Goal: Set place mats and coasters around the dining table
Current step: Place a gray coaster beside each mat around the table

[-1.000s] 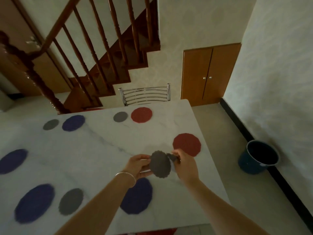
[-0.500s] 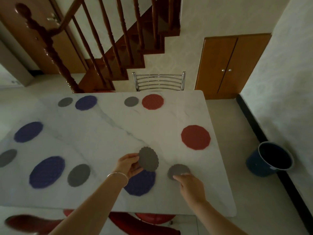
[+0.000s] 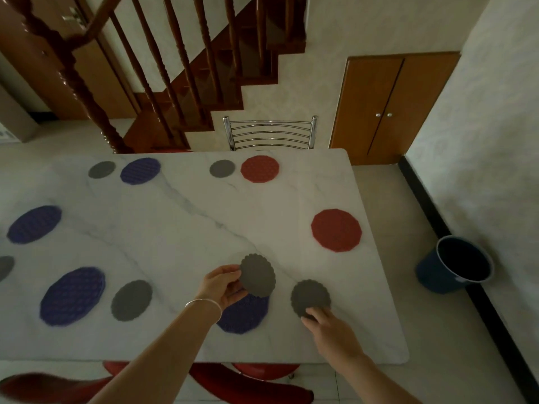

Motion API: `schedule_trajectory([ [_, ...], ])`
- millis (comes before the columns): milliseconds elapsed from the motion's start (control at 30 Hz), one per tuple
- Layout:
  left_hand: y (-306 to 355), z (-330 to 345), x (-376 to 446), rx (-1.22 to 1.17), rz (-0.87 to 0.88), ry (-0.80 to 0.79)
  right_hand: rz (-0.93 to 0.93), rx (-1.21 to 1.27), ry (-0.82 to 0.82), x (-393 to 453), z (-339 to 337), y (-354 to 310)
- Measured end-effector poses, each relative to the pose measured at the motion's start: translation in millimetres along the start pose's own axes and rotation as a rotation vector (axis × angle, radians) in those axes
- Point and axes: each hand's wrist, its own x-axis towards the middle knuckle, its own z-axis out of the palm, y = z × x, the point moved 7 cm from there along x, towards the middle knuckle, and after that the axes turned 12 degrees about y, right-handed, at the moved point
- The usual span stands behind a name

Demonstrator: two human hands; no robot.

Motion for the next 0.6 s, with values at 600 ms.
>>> schedule_trajectory([
  [600,94.7,179.2,-18.3,-0.193,0.018,-0.256,-0.02,0.071,0.609,137.1,-200.7,37.0],
])
